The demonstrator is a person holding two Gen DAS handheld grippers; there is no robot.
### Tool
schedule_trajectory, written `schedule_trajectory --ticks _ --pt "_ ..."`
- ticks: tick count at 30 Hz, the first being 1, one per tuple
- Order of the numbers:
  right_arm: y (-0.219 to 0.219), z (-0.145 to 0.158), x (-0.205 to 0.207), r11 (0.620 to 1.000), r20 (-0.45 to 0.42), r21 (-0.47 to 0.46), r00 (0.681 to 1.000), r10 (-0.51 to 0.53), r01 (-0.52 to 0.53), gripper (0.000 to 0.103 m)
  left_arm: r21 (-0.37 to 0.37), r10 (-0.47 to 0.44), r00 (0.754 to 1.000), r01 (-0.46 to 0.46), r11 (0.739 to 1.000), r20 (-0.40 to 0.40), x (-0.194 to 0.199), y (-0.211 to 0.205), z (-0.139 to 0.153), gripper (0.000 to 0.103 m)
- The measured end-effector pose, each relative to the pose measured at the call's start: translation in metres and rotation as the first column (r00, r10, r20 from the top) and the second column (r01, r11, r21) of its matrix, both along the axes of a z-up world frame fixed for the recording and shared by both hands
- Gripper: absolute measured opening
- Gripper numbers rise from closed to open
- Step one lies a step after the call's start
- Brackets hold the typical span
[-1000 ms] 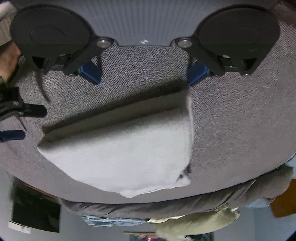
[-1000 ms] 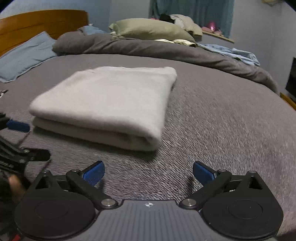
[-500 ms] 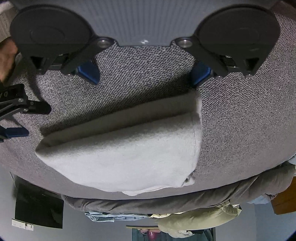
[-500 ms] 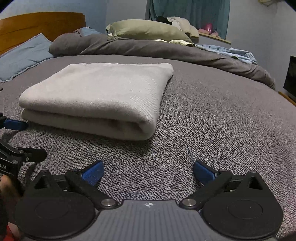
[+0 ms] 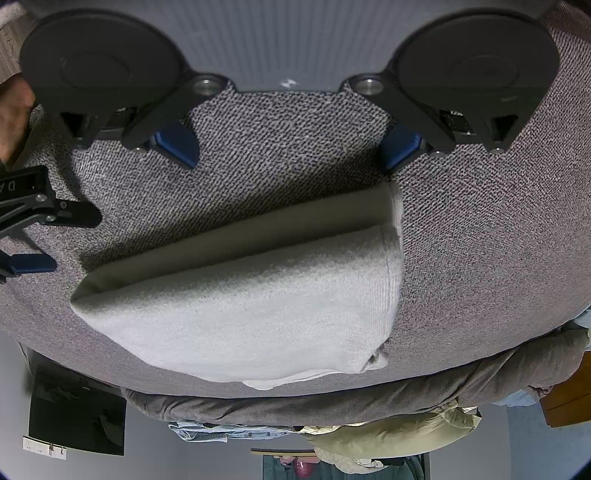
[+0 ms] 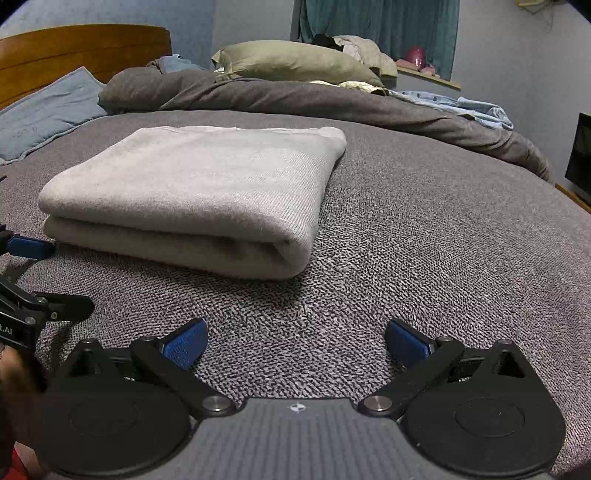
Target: Fold small clothes
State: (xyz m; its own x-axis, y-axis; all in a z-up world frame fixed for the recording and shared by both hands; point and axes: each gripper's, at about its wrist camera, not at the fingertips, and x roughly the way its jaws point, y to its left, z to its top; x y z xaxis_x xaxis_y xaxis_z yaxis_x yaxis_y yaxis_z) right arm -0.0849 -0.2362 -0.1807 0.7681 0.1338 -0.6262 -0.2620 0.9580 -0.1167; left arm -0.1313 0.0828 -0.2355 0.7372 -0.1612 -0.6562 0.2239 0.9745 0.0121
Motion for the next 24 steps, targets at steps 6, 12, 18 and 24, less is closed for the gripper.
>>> schedule_trajectory --ticks 6,12,18,24 --pt "0.0005 0.0008 -0.0004 1.0 0.003 -0.001 1.0 0.0 0.0 0.103 0.0 -0.001 1.0 0.001 1.0 0.0 0.0002 0.0003 -0.0001 0.103" --pt "0.0001 0.0012 -0.0003 1.0 0.005 -0.002 1.0 0.0 0.0 0.103 0.0 0.0 1.0 0.0 1.0 0.001 0.0002 0.0001 -0.0002 0.103" --pt "0.0013 0.0019 -0.0005 1.0 0.007 -0.004 1.0 -0.002 0.002 0.103 0.0 0.0 1.0 0.0 1.0 0.001 0.0003 0.0 -0.0004 0.103" --pt "0.0011 0.0015 -0.0003 1.0 0.008 -0.005 1.0 -0.001 0.001 0.103 0.0 -0.001 1.0 0.001 1.0 0.001 0.0003 -0.0001 -0.0007 0.103"
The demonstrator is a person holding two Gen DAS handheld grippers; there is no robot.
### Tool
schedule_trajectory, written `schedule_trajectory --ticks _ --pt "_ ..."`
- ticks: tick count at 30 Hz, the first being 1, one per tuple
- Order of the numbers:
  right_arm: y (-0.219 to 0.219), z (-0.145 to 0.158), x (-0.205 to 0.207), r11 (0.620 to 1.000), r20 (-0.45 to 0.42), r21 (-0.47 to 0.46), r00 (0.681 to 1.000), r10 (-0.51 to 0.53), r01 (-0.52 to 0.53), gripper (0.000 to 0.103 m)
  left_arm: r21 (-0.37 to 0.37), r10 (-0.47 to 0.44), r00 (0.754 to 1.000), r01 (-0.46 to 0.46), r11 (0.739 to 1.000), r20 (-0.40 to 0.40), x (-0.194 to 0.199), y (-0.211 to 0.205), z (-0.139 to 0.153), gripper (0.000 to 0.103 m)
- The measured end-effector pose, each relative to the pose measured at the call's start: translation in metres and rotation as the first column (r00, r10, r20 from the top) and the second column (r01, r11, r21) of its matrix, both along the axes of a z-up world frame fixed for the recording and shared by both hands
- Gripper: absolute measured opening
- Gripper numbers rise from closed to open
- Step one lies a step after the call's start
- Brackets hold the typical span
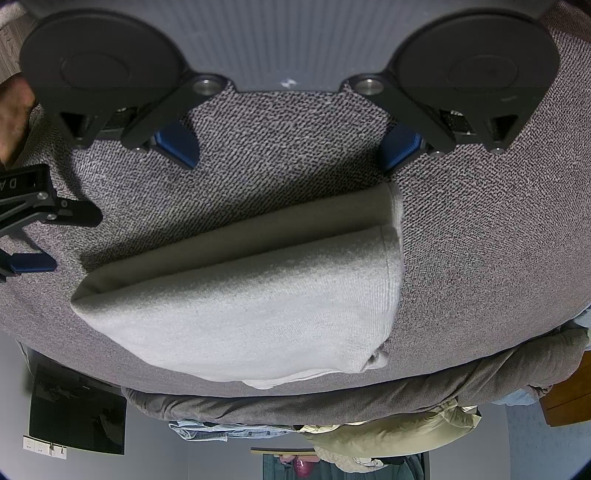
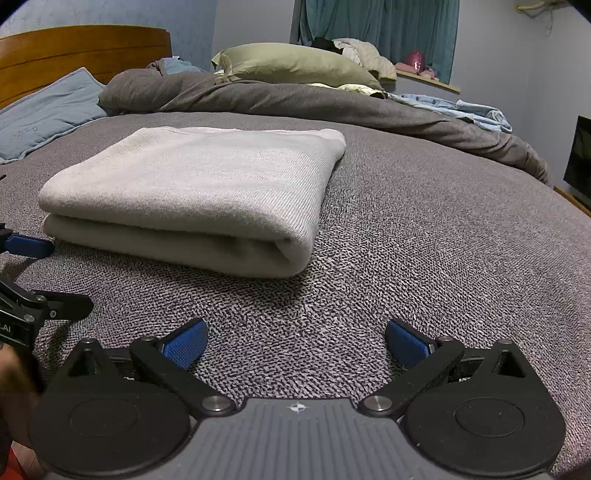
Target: Fold small clothes
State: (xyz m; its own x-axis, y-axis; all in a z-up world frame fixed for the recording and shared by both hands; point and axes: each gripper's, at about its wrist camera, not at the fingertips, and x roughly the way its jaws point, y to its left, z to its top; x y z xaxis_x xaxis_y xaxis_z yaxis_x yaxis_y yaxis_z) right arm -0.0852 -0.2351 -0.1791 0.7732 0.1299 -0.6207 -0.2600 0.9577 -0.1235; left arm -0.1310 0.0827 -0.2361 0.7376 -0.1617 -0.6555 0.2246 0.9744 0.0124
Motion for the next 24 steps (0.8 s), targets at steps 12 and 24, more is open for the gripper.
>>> schedule_trajectory --ticks 12,24 --pt "-0.0002 -0.0004 0.0007 1.0 0.001 0.001 1.0 -0.001 0.001 0.103 0.0 0.001 1.0 -0.001 1.0 0.001 -0.0012 -0.0008 0.0003 0.103" --pt "0.0003 -0.0014 0.0009 1.0 0.004 0.001 1.0 -0.001 0.001 0.103 -0.005 -0.014 1.0 0.014 1.0 0.005 -0.002 0.0028 0.0026 0.103"
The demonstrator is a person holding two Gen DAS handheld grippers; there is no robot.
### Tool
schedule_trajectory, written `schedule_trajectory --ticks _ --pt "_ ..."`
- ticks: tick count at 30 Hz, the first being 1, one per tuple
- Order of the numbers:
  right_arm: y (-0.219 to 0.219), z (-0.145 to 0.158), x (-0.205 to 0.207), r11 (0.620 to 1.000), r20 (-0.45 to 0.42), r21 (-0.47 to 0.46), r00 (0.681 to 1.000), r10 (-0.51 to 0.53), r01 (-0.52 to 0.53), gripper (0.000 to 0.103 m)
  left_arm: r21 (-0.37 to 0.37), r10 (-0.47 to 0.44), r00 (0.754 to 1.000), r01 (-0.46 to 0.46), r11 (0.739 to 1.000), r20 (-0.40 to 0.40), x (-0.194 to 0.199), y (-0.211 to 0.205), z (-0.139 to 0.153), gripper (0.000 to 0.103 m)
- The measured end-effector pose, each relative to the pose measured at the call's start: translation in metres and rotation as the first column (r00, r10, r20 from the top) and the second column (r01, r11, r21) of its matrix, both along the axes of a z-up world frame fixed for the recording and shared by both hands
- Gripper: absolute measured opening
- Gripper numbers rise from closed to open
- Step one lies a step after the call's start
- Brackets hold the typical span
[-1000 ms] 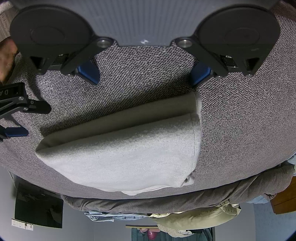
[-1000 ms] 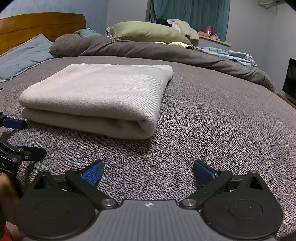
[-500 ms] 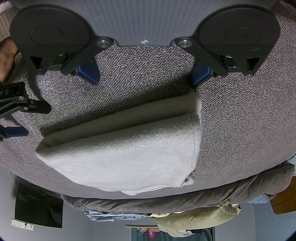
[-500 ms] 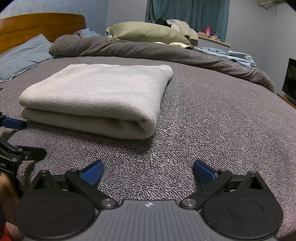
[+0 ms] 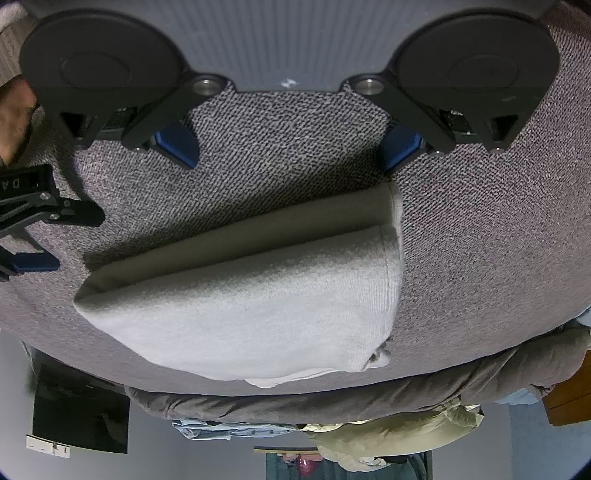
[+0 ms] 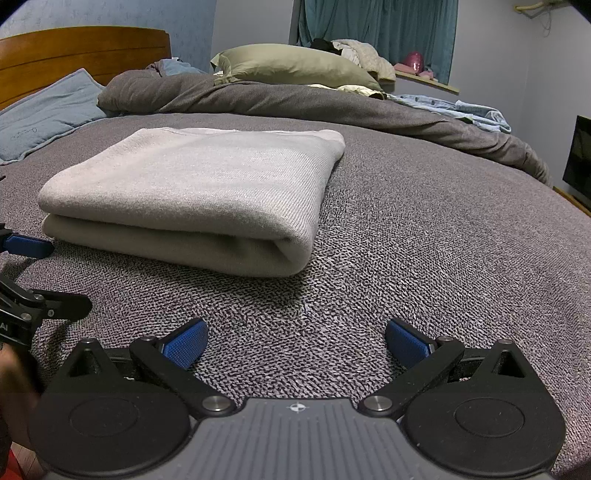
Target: Fold small clothes
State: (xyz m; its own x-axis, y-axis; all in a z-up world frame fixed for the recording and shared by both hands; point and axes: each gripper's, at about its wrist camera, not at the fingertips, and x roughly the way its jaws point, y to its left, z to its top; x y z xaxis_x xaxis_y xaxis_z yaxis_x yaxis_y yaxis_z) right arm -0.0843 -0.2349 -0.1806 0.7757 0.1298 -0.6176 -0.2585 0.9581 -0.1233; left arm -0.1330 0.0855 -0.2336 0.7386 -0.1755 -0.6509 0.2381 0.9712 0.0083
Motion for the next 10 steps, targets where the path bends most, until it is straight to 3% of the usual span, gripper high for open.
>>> schedule_trajectory --ticks 10 --pt "0.0008 0.0 0.0003 1.0 0.001 0.0 1.0 -0.001 0.001 0.103 0.008 -0.018 1.0 0.018 1.0 0.004 0.0023 0.0036 -0.0003 0.103"
